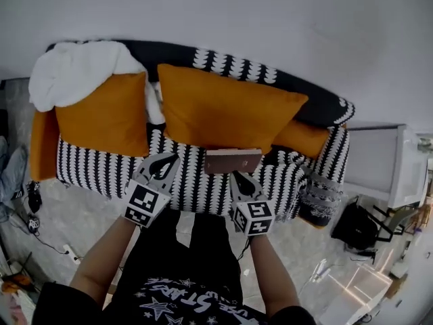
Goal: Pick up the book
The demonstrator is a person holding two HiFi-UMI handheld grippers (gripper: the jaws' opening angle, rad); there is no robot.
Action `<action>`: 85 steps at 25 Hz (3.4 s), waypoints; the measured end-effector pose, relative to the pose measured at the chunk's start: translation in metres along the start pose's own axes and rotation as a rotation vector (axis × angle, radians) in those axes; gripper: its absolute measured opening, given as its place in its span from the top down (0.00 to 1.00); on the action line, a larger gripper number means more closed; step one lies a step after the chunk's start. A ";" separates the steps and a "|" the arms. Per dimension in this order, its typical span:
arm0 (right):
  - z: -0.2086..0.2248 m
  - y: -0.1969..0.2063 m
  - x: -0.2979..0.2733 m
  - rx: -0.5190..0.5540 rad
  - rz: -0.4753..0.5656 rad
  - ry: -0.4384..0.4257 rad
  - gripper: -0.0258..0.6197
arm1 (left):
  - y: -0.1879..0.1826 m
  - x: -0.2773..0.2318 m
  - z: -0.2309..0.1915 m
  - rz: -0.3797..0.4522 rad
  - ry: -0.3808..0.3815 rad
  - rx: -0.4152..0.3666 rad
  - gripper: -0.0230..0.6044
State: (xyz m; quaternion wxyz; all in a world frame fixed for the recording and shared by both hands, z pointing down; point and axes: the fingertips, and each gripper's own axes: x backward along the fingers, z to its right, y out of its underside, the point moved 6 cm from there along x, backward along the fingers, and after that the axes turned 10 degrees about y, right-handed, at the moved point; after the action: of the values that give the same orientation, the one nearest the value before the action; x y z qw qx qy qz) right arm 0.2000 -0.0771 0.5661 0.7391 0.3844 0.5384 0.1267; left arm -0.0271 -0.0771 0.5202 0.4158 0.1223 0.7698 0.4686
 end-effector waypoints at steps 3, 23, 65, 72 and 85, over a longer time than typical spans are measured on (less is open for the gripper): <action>-0.001 0.002 -0.028 0.117 -0.044 -0.131 0.91 | 0.016 -0.010 0.004 -0.015 -0.057 0.055 0.95; 0.005 0.059 -0.160 1.007 -0.551 -0.570 0.57 | 0.076 -0.063 -0.008 -0.010 -0.161 0.169 0.95; -0.020 0.123 -0.191 1.359 -0.830 -0.549 0.71 | 0.101 -0.061 -0.020 -0.032 -0.135 0.198 0.95; -0.033 0.098 -0.157 1.233 -0.765 -0.560 0.72 | 0.083 -0.043 -0.006 -0.021 -0.128 0.147 0.95; -0.037 -0.004 -0.071 0.834 -0.541 -0.359 0.73 | 0.009 0.003 0.004 0.043 -0.046 0.019 0.95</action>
State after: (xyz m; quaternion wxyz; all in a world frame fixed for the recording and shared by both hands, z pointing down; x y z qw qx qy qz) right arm 0.1387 -0.1070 0.6087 0.6102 0.5087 0.4882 -0.3615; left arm -0.0282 -0.0682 0.5255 0.4219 0.1535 0.7617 0.4671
